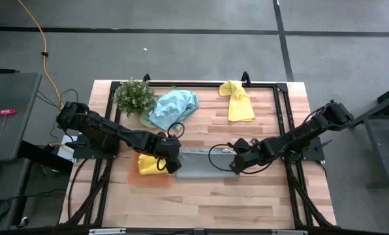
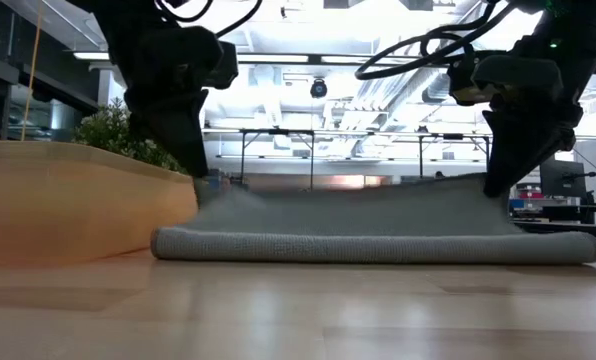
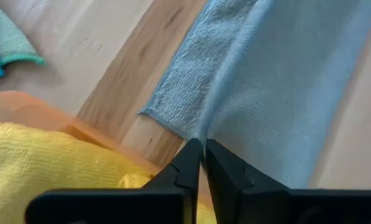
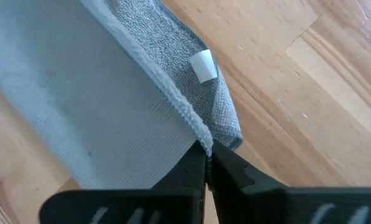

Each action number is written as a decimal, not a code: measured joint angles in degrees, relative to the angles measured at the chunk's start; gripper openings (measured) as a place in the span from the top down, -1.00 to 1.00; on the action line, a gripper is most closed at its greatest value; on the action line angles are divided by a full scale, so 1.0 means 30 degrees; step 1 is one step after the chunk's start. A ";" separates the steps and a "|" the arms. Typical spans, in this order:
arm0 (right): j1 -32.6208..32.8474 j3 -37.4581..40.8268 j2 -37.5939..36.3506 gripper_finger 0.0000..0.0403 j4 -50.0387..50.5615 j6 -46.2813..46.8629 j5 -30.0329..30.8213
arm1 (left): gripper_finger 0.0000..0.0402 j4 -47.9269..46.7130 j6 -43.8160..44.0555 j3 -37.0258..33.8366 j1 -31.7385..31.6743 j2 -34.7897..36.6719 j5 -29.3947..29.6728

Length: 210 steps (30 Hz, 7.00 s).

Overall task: Fold microfiber towels
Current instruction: Fold the gray microfiber towel

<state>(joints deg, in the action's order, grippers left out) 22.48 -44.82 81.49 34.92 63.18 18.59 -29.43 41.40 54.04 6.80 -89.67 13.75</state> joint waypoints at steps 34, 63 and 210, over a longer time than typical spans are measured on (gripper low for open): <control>-0.1377 -0.3322 -0.1457 -0.27 0.3237 -0.2218 0.4247 | 0.18 0.5083 -0.8558 0.2426 0.0594 0.0000 -0.0865; -0.1377 -0.3330 -0.1457 -0.27 0.2341 -0.2227 0.4152 | 0.18 0.5147 -0.9367 0.2412 0.0914 0.0000 -0.0989; 0.0687 0.5217 -0.3992 -0.24 -0.3996 -1.1161 -0.7536 | 0.92 0.3632 -0.8894 0.5224 0.1361 -0.8466 -0.2351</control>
<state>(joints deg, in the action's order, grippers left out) 24.54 -29.17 69.52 22.93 29.70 -4.02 -18.54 14.72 69.71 10.88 -115.07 6.70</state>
